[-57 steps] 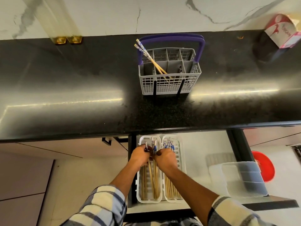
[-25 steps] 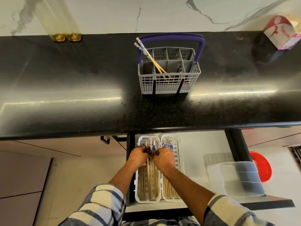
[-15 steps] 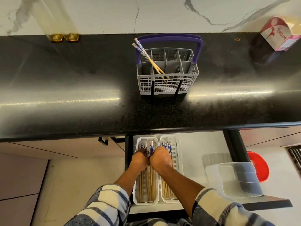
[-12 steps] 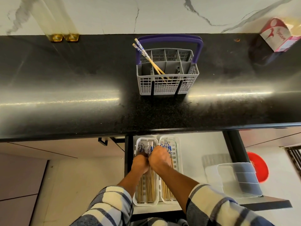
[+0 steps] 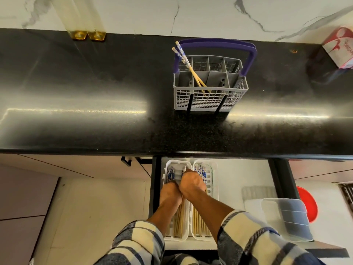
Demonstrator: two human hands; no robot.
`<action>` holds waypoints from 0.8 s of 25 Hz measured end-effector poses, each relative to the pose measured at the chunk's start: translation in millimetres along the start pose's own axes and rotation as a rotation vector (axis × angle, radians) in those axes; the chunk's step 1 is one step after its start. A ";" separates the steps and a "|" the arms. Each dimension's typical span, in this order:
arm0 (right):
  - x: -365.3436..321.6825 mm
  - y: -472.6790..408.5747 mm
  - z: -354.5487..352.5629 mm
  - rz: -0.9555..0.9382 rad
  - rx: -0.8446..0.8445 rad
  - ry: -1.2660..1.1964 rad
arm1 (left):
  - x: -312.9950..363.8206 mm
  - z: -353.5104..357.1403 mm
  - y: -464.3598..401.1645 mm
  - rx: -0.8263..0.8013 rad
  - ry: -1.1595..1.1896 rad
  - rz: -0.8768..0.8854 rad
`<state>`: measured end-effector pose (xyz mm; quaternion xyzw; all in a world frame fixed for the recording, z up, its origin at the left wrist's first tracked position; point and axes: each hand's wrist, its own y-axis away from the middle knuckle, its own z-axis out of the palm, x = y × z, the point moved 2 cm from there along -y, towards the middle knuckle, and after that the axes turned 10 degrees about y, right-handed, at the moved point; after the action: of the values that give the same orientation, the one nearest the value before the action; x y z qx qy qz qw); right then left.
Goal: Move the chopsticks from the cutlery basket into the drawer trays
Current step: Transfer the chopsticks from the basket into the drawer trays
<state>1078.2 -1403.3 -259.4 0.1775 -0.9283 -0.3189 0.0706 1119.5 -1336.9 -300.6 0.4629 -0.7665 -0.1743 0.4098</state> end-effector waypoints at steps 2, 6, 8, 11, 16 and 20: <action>2.2 0.6 -0.7 -0.011 -0.007 0.036 | -4.2 3.6 0.3 -0.008 -0.002 0.015; 5.3 4.8 -3.7 -0.061 0.038 0.134 | -8.4 13.2 -6.8 -0.059 -0.070 0.070; 6.1 4.8 -4.3 -0.100 0.056 0.188 | -10.1 14.9 -9.3 -0.038 -0.005 0.044; 7.0 5.7 -4.2 -0.143 0.074 0.246 | -10.4 11.6 -5.6 -0.036 0.092 0.061; 8.0 8.2 1.3 -0.197 0.075 0.282 | -9.0 10.0 -2.3 -0.006 -0.084 0.118; 14.2 9.7 10.2 -0.266 0.015 0.308 | -7.0 6.8 1.5 -0.069 -0.134 0.118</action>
<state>1059.7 -1395.8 -261.2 0.3460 -0.8772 -0.2875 0.1678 1114.9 -1331.0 -306.9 0.3898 -0.8115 -0.2069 0.3830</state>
